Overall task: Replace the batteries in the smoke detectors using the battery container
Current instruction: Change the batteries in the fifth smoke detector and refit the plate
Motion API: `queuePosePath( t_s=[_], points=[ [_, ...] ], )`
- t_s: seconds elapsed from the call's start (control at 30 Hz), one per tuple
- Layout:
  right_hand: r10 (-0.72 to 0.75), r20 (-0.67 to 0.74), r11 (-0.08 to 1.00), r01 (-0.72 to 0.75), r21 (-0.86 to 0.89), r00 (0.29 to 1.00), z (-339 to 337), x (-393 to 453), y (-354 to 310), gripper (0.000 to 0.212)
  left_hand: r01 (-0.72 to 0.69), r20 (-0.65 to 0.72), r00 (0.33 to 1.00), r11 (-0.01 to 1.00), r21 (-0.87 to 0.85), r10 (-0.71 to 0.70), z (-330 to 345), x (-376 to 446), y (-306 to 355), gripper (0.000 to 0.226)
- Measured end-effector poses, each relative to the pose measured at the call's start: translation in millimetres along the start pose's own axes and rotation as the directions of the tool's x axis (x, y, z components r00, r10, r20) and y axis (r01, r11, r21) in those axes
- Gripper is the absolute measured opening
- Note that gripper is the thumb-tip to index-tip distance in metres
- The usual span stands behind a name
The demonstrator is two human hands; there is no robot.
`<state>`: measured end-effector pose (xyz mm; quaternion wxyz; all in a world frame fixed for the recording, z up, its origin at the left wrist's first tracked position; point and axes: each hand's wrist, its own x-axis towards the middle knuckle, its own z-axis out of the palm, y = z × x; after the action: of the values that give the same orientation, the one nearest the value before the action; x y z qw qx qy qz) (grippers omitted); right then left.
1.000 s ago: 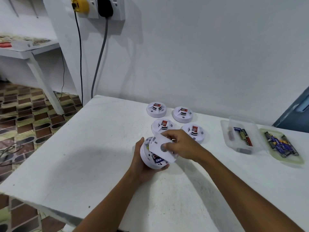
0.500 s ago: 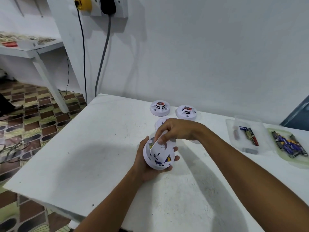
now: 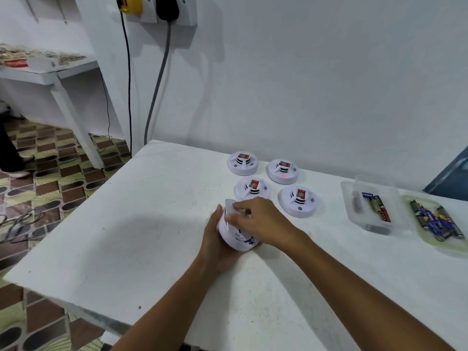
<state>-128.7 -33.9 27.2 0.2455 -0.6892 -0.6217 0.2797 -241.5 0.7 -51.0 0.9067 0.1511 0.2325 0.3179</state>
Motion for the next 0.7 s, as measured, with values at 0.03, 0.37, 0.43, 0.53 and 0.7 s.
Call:
queuePosePath(
  t_s=[0.03,0.37,0.43,0.53,0.7],
  points=[
    [0.003,0.001,1.000,-0.004,0.013,1.000,-0.8,-2.8,0.2,0.038,0.009,0.036,0.999,1.000,-0.003,-0.009,-0.3,0.0,-0.9,0.070],
    [0.110,0.051,0.944,-0.120,0.306,0.993,-13.0,-2.9,10.6,0.064,-0.046,0.192,0.981,0.991,0.124,0.021,-8.9,5.9,-5.7,0.057],
    [0.105,0.037,0.950,-0.112,0.293,0.994,-12.0,-2.9,11.5,0.062,-0.049,0.187,0.982,0.992,0.120,0.026,-10.2,6.9,-5.1,0.056],
    [0.109,0.023,0.949,-0.111,0.295,0.994,-12.4,-0.9,12.9,0.071,-0.057,0.171,0.985,0.991,0.124,0.035,-10.3,5.9,-4.0,0.058],
    [0.080,0.088,0.934,-0.105,0.342,0.993,-21.0,-1.7,21.5,0.078,-0.026,0.145,0.989,0.997,0.075,0.015,-4.1,0.9,-1.9,0.059]
  ],
)
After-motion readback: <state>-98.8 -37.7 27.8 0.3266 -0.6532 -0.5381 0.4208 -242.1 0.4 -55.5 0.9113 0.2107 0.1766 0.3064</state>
